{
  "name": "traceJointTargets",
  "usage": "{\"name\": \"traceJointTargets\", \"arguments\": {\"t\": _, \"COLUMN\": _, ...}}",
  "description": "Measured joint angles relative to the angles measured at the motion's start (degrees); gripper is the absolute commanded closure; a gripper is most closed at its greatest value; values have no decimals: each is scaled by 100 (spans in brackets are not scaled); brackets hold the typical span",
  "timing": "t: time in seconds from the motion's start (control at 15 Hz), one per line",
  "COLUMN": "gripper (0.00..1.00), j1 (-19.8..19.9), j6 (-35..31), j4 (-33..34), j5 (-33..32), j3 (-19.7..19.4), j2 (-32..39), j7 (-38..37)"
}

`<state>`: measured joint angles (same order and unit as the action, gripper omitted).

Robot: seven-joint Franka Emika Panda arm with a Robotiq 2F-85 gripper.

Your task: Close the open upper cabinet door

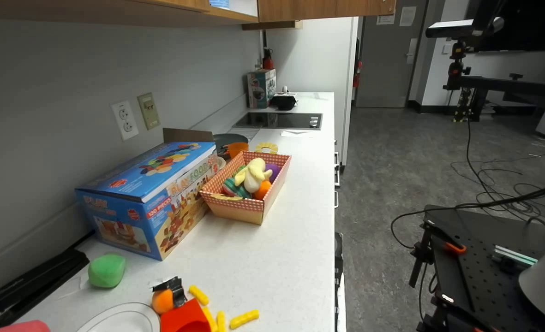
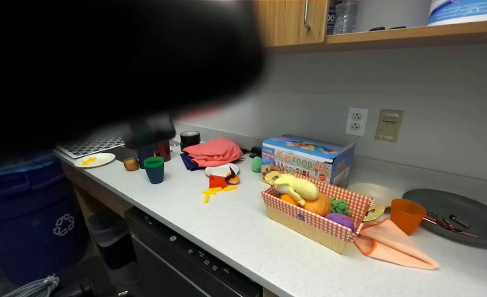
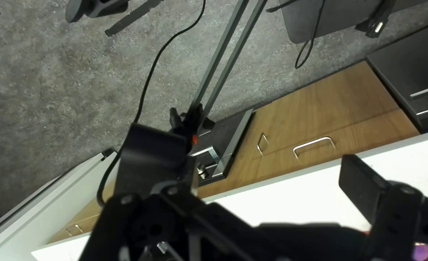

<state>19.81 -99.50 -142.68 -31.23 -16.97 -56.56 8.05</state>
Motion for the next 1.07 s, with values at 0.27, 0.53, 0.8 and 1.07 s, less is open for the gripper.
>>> {"name": "traceJointTargets", "arguments": {"t": 0.27, "gripper": 0, "j1": -44, "j6": -1, "j4": 432, "j5": 500, "j3": -77, "j2": -80, "j7": -6}}
{"name": "traceJointTargets", "arguments": {"t": 0.53, "gripper": 0, "j1": -63, "j6": -284, "j4": 975, "j5": 668, "j3": -105, "j2": -221, "j7": -51}}
{"name": "traceJointTargets", "arguments": {"t": 0.8, "gripper": 0, "j1": -4, "j6": -1487, "j4": 1308, "j5": 324, "j3": -435, "j2": -80, "j7": -349}}
{"name": "traceJointTargets", "arguments": {"t": 1.07, "gripper": 0, "j1": 135, "j6": -2541, "j4": 1588, "j5": 181, "j3": -841, "j2": 385, "j7": -615}}
